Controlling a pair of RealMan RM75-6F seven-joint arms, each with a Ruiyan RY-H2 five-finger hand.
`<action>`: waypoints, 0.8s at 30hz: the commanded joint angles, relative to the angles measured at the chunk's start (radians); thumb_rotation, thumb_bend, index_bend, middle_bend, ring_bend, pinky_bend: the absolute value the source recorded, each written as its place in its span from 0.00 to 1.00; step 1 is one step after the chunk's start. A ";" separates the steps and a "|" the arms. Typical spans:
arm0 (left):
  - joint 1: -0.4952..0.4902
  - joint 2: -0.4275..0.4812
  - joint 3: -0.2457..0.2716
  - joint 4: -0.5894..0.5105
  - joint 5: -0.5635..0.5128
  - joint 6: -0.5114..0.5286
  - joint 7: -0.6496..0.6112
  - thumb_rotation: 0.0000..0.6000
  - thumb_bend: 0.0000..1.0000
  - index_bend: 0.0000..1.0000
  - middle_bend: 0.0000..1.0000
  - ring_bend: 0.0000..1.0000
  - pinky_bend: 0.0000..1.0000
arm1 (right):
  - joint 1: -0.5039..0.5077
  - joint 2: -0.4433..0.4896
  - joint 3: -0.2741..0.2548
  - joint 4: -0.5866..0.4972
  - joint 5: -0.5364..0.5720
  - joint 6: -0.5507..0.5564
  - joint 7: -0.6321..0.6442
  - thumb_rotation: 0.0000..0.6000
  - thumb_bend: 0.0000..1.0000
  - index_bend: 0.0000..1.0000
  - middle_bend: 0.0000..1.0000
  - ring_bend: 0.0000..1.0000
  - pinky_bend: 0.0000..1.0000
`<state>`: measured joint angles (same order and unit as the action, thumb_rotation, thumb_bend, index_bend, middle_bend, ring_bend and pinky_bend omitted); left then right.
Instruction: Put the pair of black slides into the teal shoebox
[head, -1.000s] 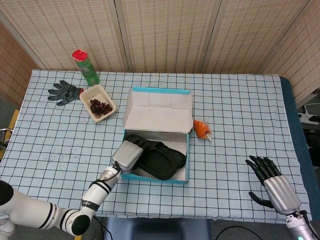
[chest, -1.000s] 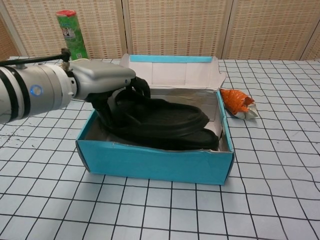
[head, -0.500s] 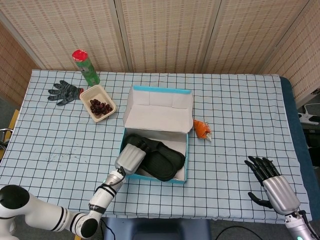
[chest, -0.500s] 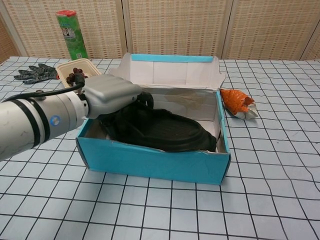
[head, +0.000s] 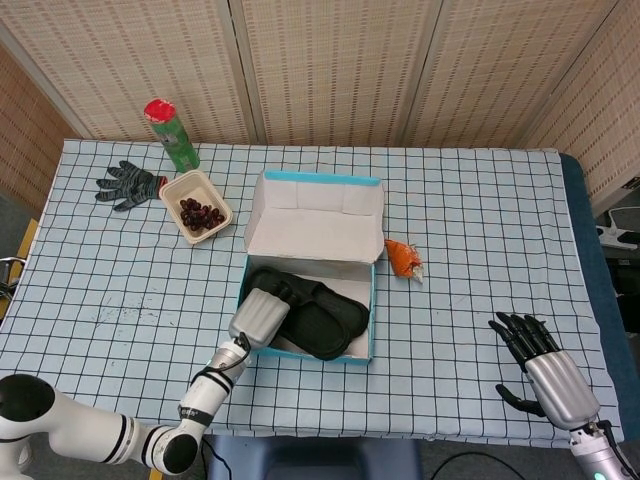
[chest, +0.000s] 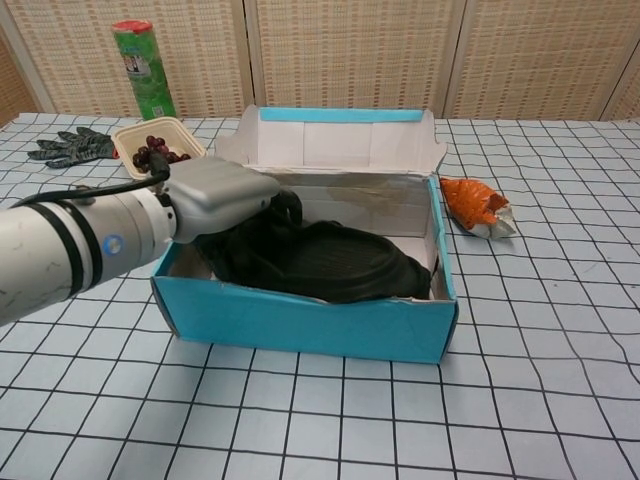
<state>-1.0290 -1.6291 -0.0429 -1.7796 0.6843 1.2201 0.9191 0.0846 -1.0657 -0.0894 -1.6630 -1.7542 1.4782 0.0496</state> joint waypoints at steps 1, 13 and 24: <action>0.003 -0.012 -0.003 0.008 -0.005 -0.009 0.006 1.00 0.36 0.69 0.92 0.93 1.00 | 0.001 0.000 0.000 0.000 0.001 -0.002 0.001 1.00 0.15 0.00 0.00 0.00 0.00; 0.022 -0.009 -0.045 0.010 -0.007 -0.035 -0.033 1.00 0.34 0.70 0.95 0.96 1.00 | 0.004 0.003 -0.002 0.001 -0.002 -0.004 0.009 1.00 0.15 0.00 0.00 0.00 0.00; 0.037 -0.011 -0.089 -0.001 0.044 -0.058 -0.121 1.00 0.34 0.12 0.84 0.90 0.98 | 0.006 0.003 -0.004 0.000 -0.003 -0.007 0.010 1.00 0.15 0.00 0.00 0.00 0.00</action>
<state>-1.0115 -1.6390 -0.1153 -1.7851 0.6544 1.1573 0.8661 0.0902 -1.0623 -0.0933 -1.6631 -1.7577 1.4707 0.0595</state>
